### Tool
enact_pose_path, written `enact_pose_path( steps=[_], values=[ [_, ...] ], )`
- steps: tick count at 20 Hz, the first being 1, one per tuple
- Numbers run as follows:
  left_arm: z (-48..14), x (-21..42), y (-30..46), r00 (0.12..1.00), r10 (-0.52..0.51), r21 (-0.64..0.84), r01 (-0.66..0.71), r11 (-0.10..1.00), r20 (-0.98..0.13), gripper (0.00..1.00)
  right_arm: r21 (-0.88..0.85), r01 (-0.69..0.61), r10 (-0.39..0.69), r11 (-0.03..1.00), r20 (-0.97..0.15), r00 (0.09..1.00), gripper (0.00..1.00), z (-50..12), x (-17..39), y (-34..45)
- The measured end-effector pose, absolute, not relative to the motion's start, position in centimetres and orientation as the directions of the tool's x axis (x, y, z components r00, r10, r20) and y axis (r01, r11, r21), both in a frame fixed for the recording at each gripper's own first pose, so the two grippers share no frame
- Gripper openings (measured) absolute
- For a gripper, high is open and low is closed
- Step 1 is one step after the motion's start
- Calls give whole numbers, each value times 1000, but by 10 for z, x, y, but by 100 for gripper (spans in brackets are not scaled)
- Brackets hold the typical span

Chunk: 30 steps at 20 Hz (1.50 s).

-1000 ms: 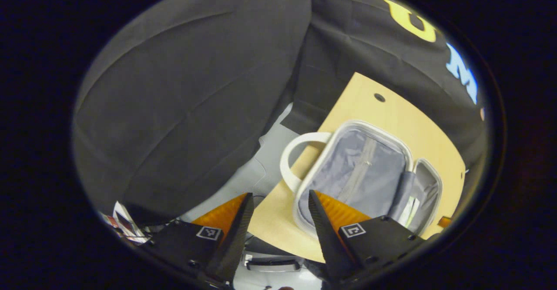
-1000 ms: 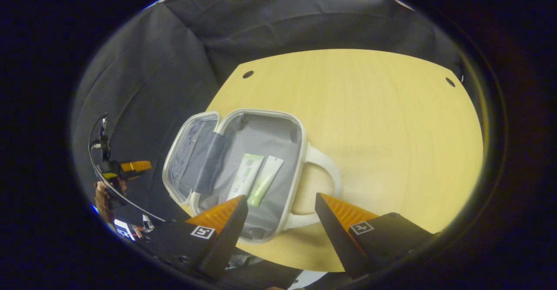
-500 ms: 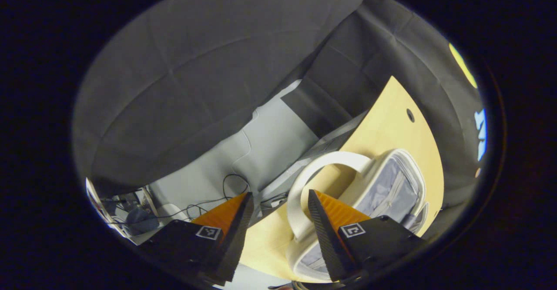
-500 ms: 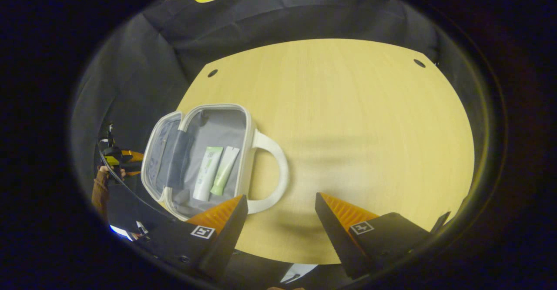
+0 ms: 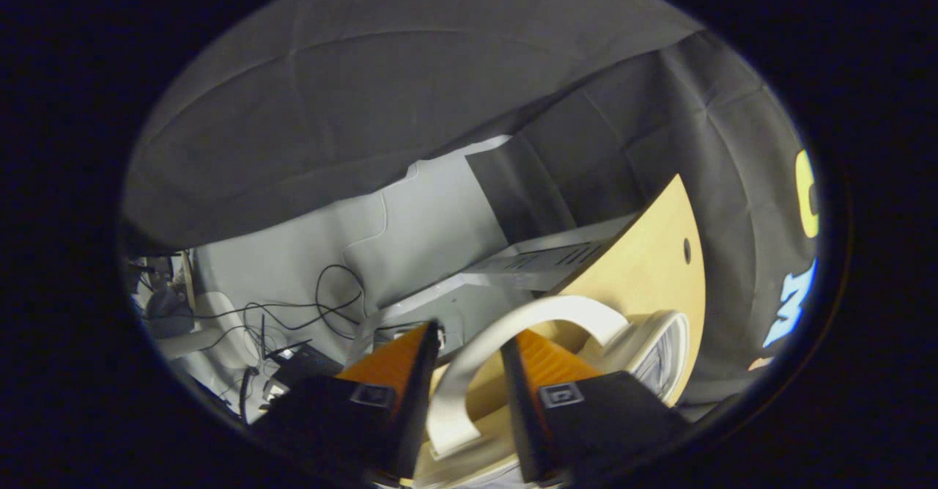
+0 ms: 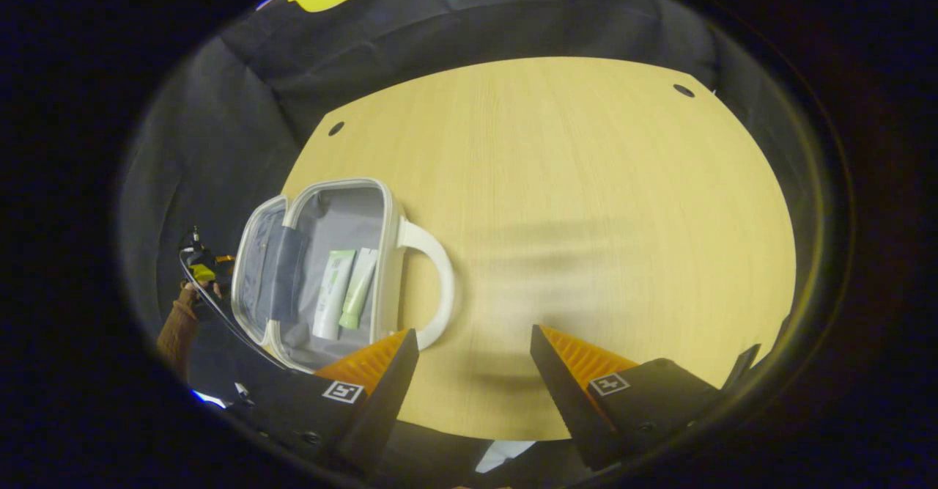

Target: First open the suitcase, pack the skin care products into it, and then close the suitcase.

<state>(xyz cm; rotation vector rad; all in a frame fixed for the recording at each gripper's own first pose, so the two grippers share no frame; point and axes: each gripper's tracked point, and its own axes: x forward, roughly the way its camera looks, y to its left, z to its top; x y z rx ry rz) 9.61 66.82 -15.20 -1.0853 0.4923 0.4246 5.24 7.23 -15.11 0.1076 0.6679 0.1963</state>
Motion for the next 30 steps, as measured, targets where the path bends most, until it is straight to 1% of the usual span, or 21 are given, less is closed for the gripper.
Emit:
enact_pose_path(
  steps=[1, 3, 4, 6, 8, 9, 12, 16, 20, 21, 22, 25, 30],
  values=[
    [-150, 92, 664, 810, 69, -714, -550, 433, -582, 51, 170, -149, 223, 974, -608, 762, 95, -153, 49, 75],
    [-140, 79, 667, 819, 104, -689, -537, 486, -565, 27, 182, -156, 236, 971, -615, 752, 95, -158, 49, 79],
    [-133, 76, 664, 829, 112, -687, -522, 505, -548, 19, 186, -158, 240, 970, -617, 750, 95, -159, 48, 81],
    [-110, 72, 656, 850, 134, -679, -493, 544, -510, 19, 199, -166, 255, 966, -614, 747, 95, -160, 48, 86],
    [-78, 63, 651, 881, 160, -672, -448, 589, -446, 19, 204, -170, 261, 964, -609, 749, 95, -159, 48, 89],
    [-62, 56, 646, 896, 163, -674, -421, 606, -414, 23, 205, -173, 264, 963, -608, 749, 95, -159, 47, 89],
    [-8, 35, 624, 932, 171, -669, -350, 655, -320, 22, 221, -178, 278, 959, -604, 747, 95, -158, 45, 93],
    [53, 4, 572, 960, 157, -634, -271, 724, -231, 22, 244, -195, 305, 950, -595, 744, 95, -156, 43, 102],
    [92, -25, 495, 969, 146, -529, -231, 816, -197, 22, 271, -214, 337, 938, -585, 737, 95, -158, 39, 116],
    [106, -32, 473, 976, 129, -512, -202, 835, -175, 26, 283, -218, 348, 934, -584, 733, 95, -161, 38, 119],
    [119, -37, 451, 982, 106, -498, -171, 850, -156, 22, 295, -221, 358, 930, -583, 729, 95, -162, 36, 120],
    [140, -42, 385, 990, 39, -446, -95, 890, -133, 22, 322, -223, 377, 920, -572, 729, 95, -166, 33, 119],
    [153, -25, 280, 989, -95, -374, 44, 926, -118, 22, 376, -207, 399, 903, -555, 730, 95, -172, 25, 109]
  ],
)
